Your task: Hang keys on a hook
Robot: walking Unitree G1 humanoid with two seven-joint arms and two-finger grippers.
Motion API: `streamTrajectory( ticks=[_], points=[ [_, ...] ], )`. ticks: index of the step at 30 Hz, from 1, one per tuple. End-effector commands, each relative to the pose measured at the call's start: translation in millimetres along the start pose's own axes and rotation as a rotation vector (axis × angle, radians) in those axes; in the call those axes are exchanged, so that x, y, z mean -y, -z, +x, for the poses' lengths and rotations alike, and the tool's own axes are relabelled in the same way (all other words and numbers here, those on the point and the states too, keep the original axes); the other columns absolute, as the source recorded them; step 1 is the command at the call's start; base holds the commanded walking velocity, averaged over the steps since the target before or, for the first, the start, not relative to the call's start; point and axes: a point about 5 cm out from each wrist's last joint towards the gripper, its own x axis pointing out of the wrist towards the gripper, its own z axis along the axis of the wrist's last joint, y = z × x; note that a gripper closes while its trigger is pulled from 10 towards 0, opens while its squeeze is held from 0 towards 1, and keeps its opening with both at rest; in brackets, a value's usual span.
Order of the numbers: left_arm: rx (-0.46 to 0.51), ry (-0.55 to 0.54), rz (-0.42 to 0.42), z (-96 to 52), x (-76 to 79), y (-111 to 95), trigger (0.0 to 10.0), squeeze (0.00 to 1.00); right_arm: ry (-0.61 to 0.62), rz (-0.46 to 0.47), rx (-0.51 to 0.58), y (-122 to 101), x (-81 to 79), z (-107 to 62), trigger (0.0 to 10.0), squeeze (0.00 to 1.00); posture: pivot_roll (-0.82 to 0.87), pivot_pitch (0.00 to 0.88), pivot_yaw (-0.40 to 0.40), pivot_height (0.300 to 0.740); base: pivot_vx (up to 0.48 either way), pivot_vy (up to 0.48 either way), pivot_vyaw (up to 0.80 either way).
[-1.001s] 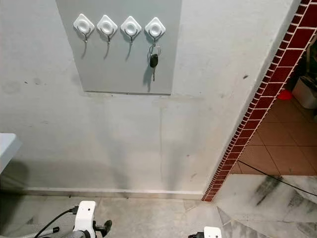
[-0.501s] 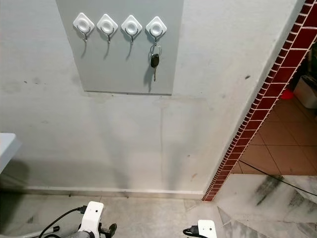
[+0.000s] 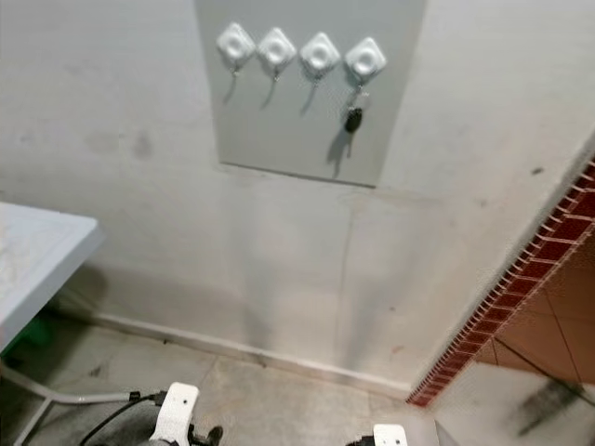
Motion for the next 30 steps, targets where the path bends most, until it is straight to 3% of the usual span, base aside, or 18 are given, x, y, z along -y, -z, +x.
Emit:
streamTrajectory(
  ticks=[1, 30],
  points=[
    [-0.002, -0.001, 0.016, 0.4, -0.1, -1.3, 10.0, 0.0, -0.002, -0.003, -0.007, 2.4, 0.1, -0.6, 10.0, 0.0, -0.06, 0.0, -0.011, 0.74, 0.0, 0.0, 0.8],
    [-0.005, 0.001, 0.03, 0.5, 2.4, -0.3, 10.0, 0.0, -0.014, -0.027, -0.015, 4.5, -1.1, -1.1, 10.0, 0.0, -0.05, 0.0, -0.018, 0.74, 0.0, 0.0, 0.8]
  ],
)
